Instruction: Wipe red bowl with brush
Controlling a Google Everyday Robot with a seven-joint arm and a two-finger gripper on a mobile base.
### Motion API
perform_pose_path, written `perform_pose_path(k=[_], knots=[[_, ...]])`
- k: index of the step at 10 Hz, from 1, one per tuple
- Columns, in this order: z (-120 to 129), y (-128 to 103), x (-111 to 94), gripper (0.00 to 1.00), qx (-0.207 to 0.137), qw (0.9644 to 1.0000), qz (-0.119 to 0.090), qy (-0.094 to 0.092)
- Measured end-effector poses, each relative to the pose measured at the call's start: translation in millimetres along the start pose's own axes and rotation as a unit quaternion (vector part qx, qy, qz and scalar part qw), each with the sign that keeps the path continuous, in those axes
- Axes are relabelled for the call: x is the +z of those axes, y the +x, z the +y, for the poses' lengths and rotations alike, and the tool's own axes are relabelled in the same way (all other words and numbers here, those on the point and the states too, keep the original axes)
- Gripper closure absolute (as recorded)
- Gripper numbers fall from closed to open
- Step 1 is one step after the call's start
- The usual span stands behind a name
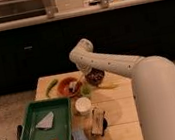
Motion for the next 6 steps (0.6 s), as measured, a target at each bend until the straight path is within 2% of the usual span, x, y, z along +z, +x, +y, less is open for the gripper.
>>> perform_pose_path(k=[3, 5, 6], knots=[[-24.5, -4.8, 7.9, 0.91, -0.013, 0.9997, 0.018, -0.003], [-43.6, -17.2, 11.1, 0.91, -0.032, 0.9993, 0.022, 0.0], [-45.1, -20.7, 11.4, 0.91, -0.041, 0.9989, 0.022, -0.003]])
